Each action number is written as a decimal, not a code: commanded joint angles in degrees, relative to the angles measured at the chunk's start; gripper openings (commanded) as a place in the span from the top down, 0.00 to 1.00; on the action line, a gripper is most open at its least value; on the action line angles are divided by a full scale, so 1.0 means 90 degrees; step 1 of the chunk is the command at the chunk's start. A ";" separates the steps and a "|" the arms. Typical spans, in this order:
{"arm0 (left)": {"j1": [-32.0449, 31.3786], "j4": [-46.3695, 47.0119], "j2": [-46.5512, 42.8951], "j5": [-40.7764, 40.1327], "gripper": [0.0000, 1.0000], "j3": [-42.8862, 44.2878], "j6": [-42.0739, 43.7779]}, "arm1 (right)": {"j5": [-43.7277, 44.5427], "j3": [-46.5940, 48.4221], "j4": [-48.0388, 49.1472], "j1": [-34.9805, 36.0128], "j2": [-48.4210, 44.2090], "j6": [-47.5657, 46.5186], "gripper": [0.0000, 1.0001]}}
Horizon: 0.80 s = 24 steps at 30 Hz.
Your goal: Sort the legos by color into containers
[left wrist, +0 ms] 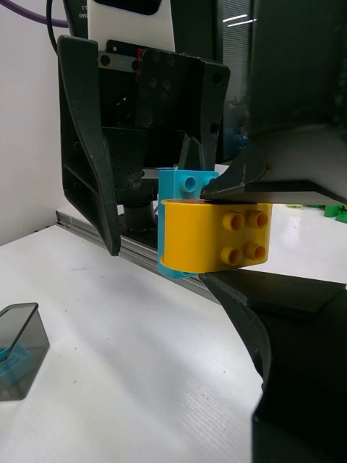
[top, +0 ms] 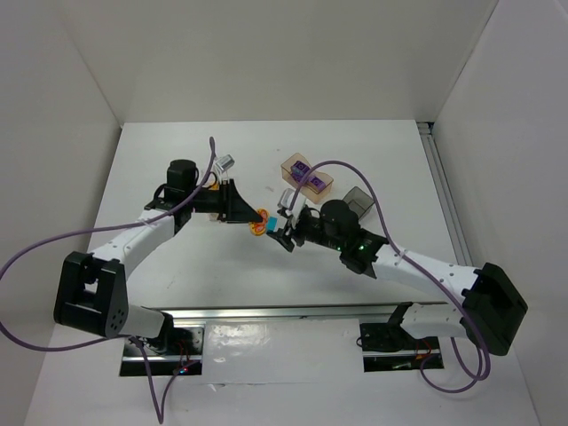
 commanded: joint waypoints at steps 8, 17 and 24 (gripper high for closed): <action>0.0030 -0.0103 0.0097 0.0263 1.00 0.0299 0.0201 | -0.0133 0.0501 0.0102 -0.0009 0.0232 -0.0128 0.35; 0.0030 -0.0045 0.0155 0.0263 1.00 0.0299 0.0201 | -0.0436 0.0618 0.0180 -0.0009 0.0447 -0.0001 0.65; 0.0088 -0.0171 0.0155 0.0205 1.00 0.0357 0.0142 | 0.0081 0.0248 0.0316 -0.0009 0.0067 0.0135 0.84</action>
